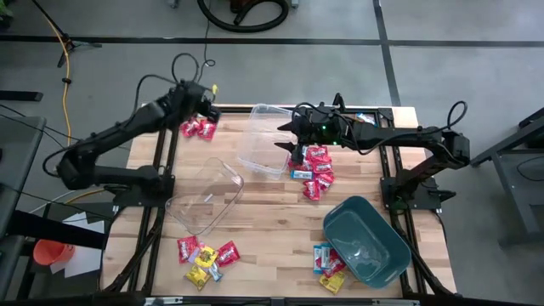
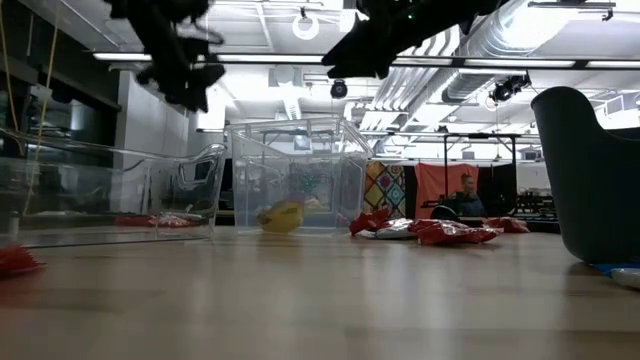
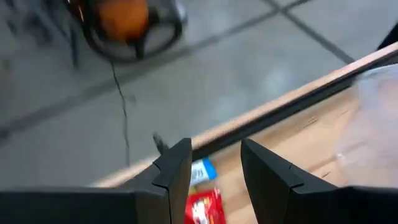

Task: Sort candy
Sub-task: Put the yellow candy into the transparent container

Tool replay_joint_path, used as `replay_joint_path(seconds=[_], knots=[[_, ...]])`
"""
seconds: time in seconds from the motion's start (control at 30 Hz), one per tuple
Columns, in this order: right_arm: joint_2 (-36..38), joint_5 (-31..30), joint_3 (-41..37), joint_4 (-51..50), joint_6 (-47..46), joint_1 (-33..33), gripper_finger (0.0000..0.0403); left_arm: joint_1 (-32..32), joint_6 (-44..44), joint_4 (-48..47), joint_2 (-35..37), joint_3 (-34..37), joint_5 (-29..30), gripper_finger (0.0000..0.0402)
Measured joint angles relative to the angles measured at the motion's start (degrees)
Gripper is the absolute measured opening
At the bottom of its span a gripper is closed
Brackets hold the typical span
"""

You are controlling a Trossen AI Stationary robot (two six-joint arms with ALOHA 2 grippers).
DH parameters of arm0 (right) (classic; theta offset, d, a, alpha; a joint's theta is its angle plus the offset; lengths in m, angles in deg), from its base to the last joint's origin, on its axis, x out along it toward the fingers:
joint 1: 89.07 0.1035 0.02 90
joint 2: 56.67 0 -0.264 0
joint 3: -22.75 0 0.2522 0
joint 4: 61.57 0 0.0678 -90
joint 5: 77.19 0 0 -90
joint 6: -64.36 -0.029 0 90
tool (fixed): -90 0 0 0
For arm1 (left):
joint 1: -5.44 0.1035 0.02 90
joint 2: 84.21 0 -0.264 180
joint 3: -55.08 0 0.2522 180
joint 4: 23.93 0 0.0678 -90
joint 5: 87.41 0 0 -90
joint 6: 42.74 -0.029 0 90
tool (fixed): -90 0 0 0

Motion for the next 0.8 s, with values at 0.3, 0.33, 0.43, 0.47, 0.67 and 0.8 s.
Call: replay_joint_path(seconds=[0.3,0.33,0.43,0.47,0.67,0.8], knots=[[0.00,-0.02,0.00,-0.24,0.00,-0.04,0.0250,13.52,4.55,4.78,-12.71,2.02,-8.23,0.0129],[0.00,-0.02,0.00,-0.24,0.00,-0.04,0.0250,14.01,4.59,5.30,-14.24,2.01,-8.44,0.0129],[-0.02,-0.02,0.00,-0.24,-0.02,-0.04,0.0250,15.02,5.03,4.66,-19.18,0.82,-8.55,0.0129],[-0.02,-0.02,0.00,-0.24,-0.02,-0.04,0.0250,15.19,5.03,4.11,-20.77,0.28,-8.54,0.0129],[-0.02,-0.04,0.00,-0.26,-1.31,-0.04,0.0250,16.57,5.99,0.59,-27.82,-3.22,-8.17,0.0129],[-0.02,-0.04,0.00,-0.58,-2.14,-0.04,0.0250,17.51,6.08,-1.76,-30.53,-4.52,-5.79,0.0129]])
